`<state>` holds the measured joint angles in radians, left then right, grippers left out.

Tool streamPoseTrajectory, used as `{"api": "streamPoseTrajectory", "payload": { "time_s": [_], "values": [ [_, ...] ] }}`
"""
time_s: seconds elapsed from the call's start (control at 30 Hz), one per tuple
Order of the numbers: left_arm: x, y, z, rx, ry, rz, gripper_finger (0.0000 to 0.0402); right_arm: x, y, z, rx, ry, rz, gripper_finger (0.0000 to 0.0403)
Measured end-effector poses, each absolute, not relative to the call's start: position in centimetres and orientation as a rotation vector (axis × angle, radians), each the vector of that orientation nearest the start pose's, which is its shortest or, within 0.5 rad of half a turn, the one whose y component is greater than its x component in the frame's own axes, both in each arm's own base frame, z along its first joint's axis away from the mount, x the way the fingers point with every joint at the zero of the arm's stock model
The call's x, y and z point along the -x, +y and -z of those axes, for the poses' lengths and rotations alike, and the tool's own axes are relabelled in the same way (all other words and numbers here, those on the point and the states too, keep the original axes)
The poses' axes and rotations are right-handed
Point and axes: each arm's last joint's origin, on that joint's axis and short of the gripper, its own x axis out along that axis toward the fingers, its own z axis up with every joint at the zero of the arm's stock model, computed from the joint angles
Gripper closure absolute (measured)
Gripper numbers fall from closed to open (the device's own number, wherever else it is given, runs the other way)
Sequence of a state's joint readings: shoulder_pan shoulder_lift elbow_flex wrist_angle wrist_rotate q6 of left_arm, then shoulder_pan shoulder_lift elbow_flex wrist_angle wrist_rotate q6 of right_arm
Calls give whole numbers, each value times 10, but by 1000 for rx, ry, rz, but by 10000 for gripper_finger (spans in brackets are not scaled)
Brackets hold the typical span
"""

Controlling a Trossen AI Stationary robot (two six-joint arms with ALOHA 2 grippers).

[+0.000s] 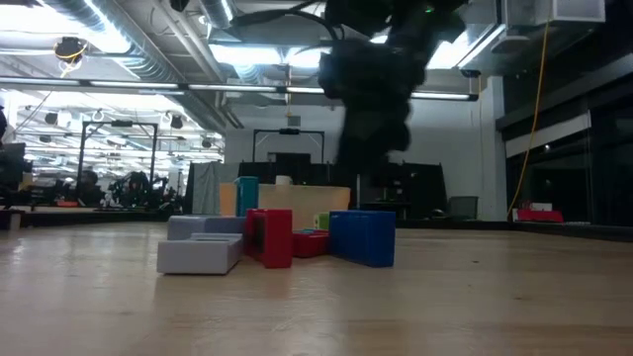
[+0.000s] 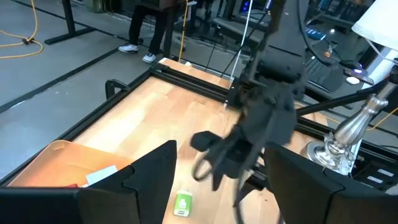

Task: Pick & Place Office items
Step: Put the green charger adapter into the orange bin

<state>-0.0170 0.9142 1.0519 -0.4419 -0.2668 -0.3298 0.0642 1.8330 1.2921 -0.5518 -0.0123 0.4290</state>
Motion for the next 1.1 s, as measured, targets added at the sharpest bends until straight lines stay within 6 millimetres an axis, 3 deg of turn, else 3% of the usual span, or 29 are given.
{"api": "streamPoseTrajectory", "payload": {
  "time_s": [0.43,0.8,1.1],
  "values": [
    [-185,5,-377,287,260,-297,164,-382,29,-194,-373,1011,225,188],
    [-185,5,-377,289,260,-297,164,-386,-2,-185,-333,1024,277,188],
    [-185,5,-377,289,260,-298,164,-388,-3,-169,-327,1082,243,188]
  ]
}}
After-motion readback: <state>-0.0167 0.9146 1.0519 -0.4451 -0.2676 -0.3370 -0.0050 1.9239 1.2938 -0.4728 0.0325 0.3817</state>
